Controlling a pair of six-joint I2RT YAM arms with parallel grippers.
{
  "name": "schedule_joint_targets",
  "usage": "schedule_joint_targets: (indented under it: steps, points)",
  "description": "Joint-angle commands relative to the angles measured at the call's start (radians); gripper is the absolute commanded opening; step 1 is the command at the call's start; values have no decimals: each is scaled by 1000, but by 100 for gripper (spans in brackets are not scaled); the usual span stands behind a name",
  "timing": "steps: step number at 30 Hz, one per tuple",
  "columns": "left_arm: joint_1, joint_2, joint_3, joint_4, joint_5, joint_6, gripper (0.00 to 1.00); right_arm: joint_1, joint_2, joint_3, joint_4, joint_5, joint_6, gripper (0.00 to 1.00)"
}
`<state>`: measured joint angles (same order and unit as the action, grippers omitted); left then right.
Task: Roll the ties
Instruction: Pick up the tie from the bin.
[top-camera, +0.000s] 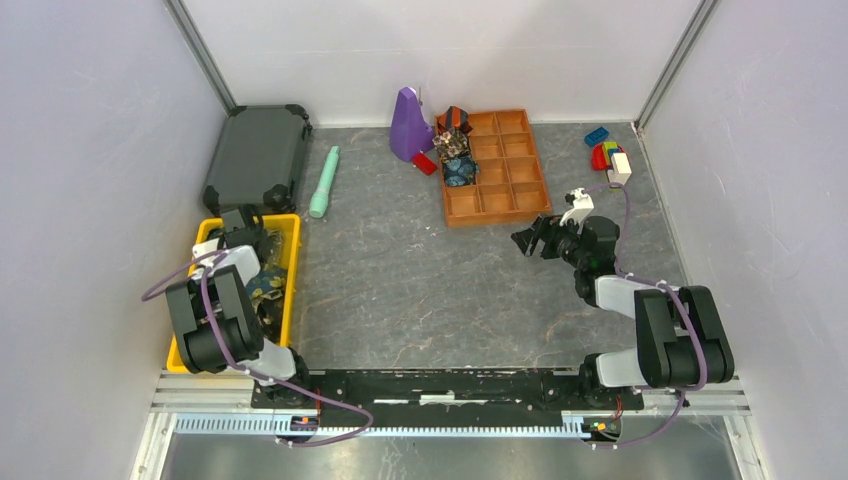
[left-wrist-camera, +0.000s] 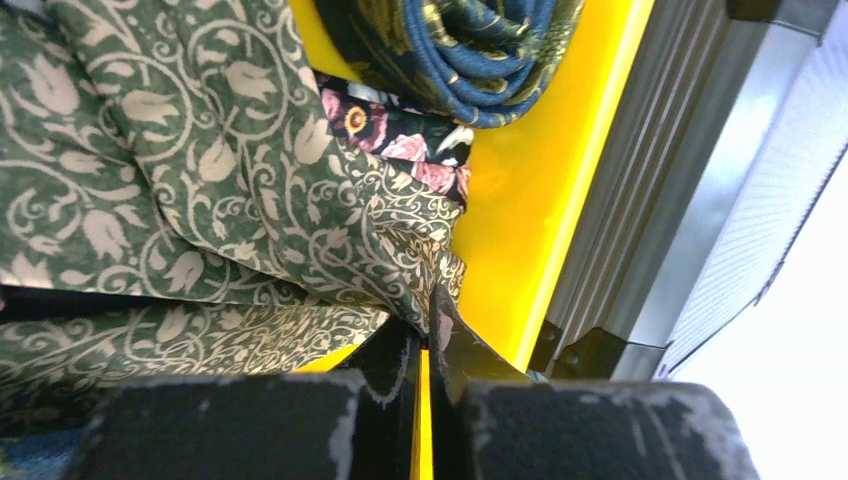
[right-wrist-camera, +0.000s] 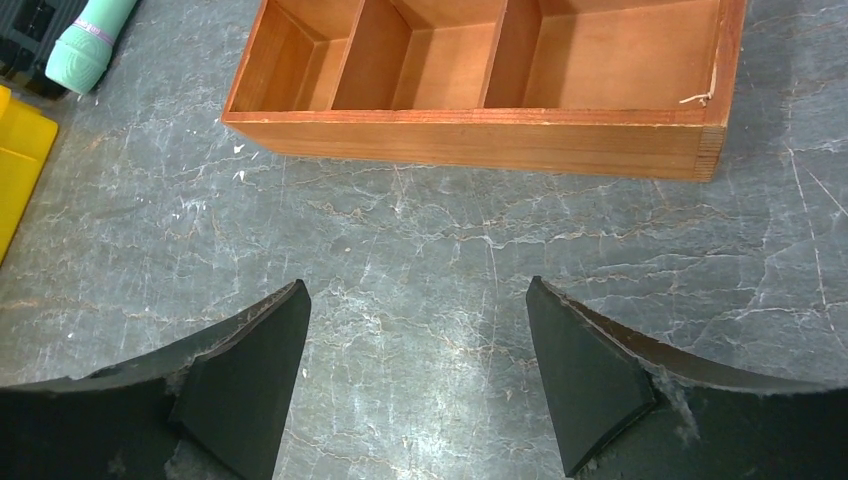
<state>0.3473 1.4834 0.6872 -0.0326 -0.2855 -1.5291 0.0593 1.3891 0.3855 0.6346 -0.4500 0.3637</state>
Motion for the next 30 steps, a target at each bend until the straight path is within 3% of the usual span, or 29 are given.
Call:
schedule_joint_targets:
  steps: [1, 12, 19, 25, 30]
  points:
    - [15, -5, 7, 116, 9, 44, 2, -12, 10, 29, 53, -32, 16, 86]
    - [14, -255, 87, 37, 56, 172, 2, -28, 19, 14, 90, -68, 40, 86]
    - [13, -375, 141, -20, 180, 188, 2, -37, -15, -25, 141, -75, 55, 85]
    - [11, -422, 310, -81, 329, 239, 2, -36, -77, -74, 182, -53, 66, 85]
    - [9, -461, 455, -91, 402, 248, 2, -35, -201, -76, 109, -35, 59, 85]
